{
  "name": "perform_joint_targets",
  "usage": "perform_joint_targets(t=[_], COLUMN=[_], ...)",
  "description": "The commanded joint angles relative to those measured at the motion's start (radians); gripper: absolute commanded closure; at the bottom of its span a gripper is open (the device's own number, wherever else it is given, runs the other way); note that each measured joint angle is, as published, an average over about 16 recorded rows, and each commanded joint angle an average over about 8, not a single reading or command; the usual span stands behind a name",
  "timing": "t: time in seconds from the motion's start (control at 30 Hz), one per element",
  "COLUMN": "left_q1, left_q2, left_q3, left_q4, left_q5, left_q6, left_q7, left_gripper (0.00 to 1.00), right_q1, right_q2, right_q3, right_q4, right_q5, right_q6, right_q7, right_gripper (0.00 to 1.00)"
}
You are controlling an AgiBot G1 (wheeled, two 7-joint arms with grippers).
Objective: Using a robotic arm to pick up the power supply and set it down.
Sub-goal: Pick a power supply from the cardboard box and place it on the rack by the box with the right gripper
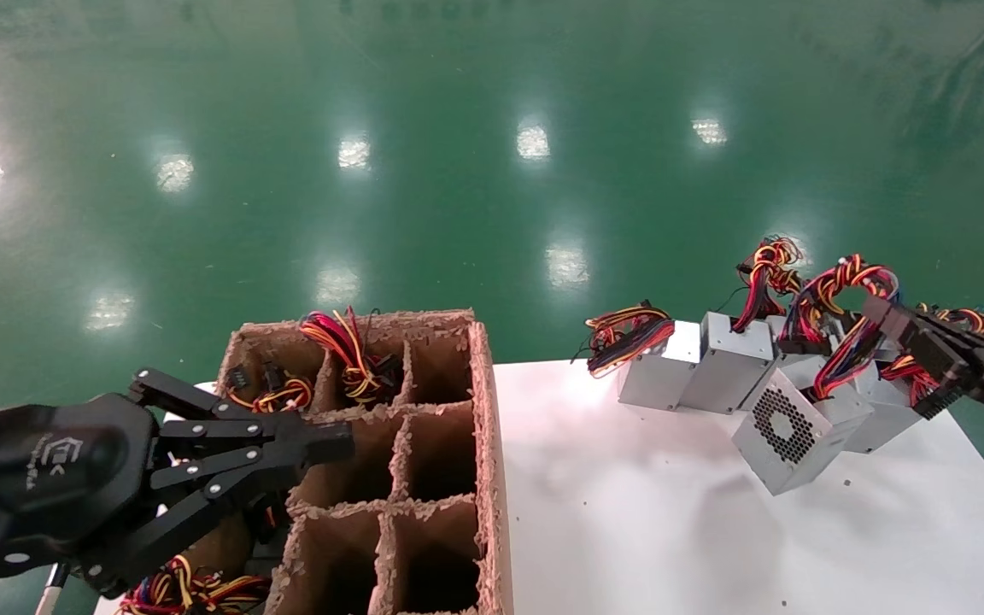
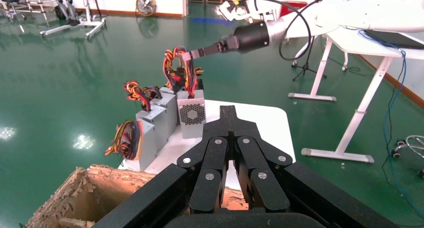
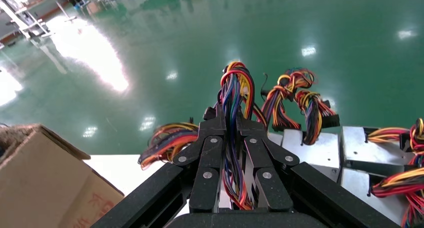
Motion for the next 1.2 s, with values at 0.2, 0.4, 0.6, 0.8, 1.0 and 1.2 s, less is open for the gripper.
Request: perform_joint_targets(t=[0.2, 0.4, 0.6, 0.8, 1.0, 1.2], left_q1=[0.0, 0.0, 0.0, 0.0, 0.0, 0.0], left_q2=[0.0, 0.0, 0.0, 0.0, 0.0, 0.0], left_q3=[0.0, 0.0, 0.0, 0.0, 0.0, 0.0], left_q4=[0.0, 0.0, 0.0, 0.0, 0.0, 0.0], left_q5=[0.0, 0.0, 0.0, 0.0, 0.0, 0.0], left_q6=[0.0, 0.0, 0.0, 0.0, 0.0, 0.0], left_q7=[0.0, 0.0, 0.0, 0.0, 0.0, 0.0], left_gripper=[1.0, 1.0, 1.0, 1.0, 1.0, 1.0], right_q1=[0.081, 0.19, 0.295, 0.411, 0.516, 0.59], right_q2=[-0.012, -0.036, -0.069, -0.106, -0.135, -0.158], right_q3=[-0.054, -0.111, -0.161, -0.208, -0.235, -0.254], right_q4=[-0.081, -0.168, -0.253, -0.352, -0.468, -0.574], right_q5=[-0.049, -0.104, -0.164, -0.232, -0.277, -0.305], right_q6=[-0.058, -0.115, -0.165, -0.235, -0.304, -0.357], right_q7=[-0.02, -0.035, -0.064, -0.129, -0.192, -0.242], right_gripper=[1.0, 1.0, 1.0, 1.0, 1.0, 1.0])
